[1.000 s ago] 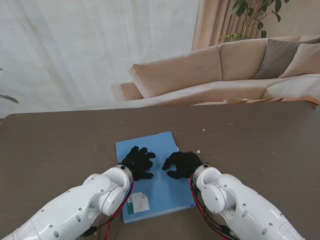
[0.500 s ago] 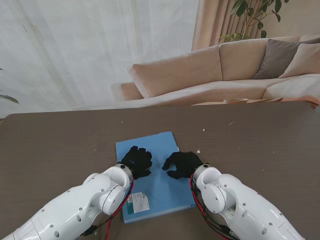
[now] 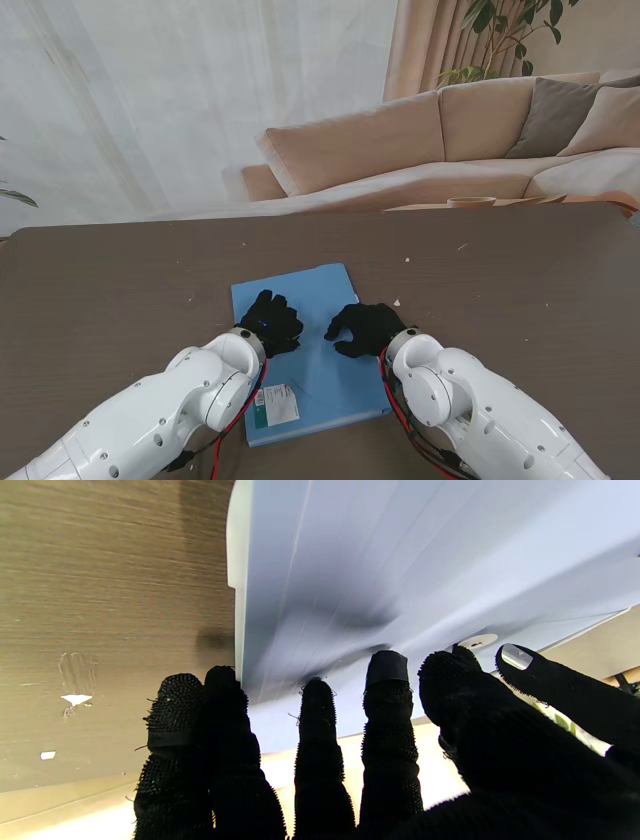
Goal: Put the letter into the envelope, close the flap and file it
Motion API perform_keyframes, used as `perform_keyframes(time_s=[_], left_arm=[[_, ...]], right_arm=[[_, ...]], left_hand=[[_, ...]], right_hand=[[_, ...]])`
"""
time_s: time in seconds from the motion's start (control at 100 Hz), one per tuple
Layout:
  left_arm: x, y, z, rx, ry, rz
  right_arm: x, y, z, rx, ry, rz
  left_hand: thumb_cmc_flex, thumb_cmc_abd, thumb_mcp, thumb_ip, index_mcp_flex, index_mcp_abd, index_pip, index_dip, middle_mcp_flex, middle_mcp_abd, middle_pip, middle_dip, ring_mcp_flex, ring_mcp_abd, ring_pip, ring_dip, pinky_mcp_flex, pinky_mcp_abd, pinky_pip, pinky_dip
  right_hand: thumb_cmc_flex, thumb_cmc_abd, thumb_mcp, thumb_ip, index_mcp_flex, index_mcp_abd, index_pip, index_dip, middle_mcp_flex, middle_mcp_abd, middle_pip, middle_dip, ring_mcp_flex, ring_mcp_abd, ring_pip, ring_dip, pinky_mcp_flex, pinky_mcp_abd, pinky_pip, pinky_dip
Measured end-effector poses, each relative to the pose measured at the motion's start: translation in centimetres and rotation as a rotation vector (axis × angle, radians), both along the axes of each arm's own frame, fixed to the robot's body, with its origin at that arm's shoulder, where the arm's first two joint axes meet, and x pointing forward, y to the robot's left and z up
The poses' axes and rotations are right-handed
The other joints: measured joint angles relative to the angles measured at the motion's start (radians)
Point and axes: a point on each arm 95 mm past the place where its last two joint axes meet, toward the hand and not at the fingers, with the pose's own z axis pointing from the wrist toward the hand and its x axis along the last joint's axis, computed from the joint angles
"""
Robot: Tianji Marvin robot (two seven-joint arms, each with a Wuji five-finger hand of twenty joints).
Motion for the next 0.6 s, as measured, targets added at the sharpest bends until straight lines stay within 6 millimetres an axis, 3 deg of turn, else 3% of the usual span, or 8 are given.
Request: perform_keyframes(time_s=[0.06, 0.13, 0.28, 0.51, 0.6], left_arm=[[0.01, 0.01, -0.01, 0.0, 0.0, -0.003], [0.04, 0.03, -0.03, -0.003, 0.0, -0.007], [0.08, 0.03, -0.07, -0.009, -0.005, -0.01], [0.01, -0.21, -0.12, -0.006, -0.004, -0.016], [-0.04, -0.35, -0.15, 0.006, 0.012, -0.016]], right_arm=[[0.0, 0.0, 0.0, 0.0, 0.0, 0.0], [0.0, -0.01, 0.0, 0.0, 0.0, 0.0], [0.0, -0.02, -0.01, 0.0, 0.0, -0.001], [0.01, -0.03, -0.02, 0.0, 0.001, -0.001], [0.01, -0.04, -0.03, 0.0, 0.001, -0.001]], left_hand=[[0.0, 0.0, -0.006, 0.0, 0.0, 0.0, -0.001, -0.005, 0.064, 0.0, -0.178, -0.125, 0.0, 0.001, -0.055, -0.06, -0.002, 0.0, 0.0, -0.001], [0.0, 0.0, -0.006, 0.0, 0.002, 0.0, -0.001, -0.008, 0.136, -0.001, -0.317, -0.302, 0.0, 0.001, -0.09, -0.098, -0.002, 0.0, 0.0, -0.001], [0.0, 0.0, -0.006, 0.0, 0.025, 0.0, -0.021, -0.025, 0.199, -0.001, -0.401, -0.599, 0.012, 0.003, -0.104, -0.135, 0.003, 0.0, 0.0, -0.002], [-0.001, 0.0, -0.006, 0.0, 0.025, 0.0, -0.025, -0.031, 0.206, 0.0, -0.413, -0.706, 0.012, 0.004, -0.099, -0.135, 0.005, 0.0, 0.011, -0.002], [-0.002, 0.0, -0.006, 0.0, 0.009, 0.007, -0.042, -0.03, 0.097, 0.001, -0.41, -0.706, 0.011, 0.004, -0.136, -0.135, -0.011, 0.0, -0.001, -0.003]], right_hand=[[0.0, 0.0, 0.0, 0.0, 0.0, 0.0, 0.0, 0.0, 0.0, 0.0, 0.0, 0.0, 0.0, 0.0, 0.0, 0.0, 0.0, 0.0, 0.0, 0.0], [0.0, 0.0, 0.0, 0.0, 0.0, 0.0, 0.0, 0.0, 0.0, 0.0, 0.0, 0.0, 0.0, 0.0, 0.0, 0.0, 0.0, 0.0, 0.0, 0.0], [0.0, 0.0, 0.0, 0.0, 0.0, 0.0, 0.0, 0.0, 0.0, 0.0, -0.001, 0.0, 0.0, 0.0, 0.0, 0.0, 0.0, 0.0, 0.0, 0.0], [0.0, 0.0, 0.0, 0.0, 0.0, 0.0, 0.0, 0.0, 0.0, 0.0, -0.001, 0.0, 0.0, 0.0, 0.0, 0.0, 0.0, 0.0, 0.0, 0.0], [0.0, 0.0, 0.0, 0.0, 0.0, 0.0, 0.0, 0.0, 0.0, 0.0, -0.001, 0.0, 0.0, 0.0, 0.0, 0.0, 0.0, 0.0, 0.0, 0.0]])
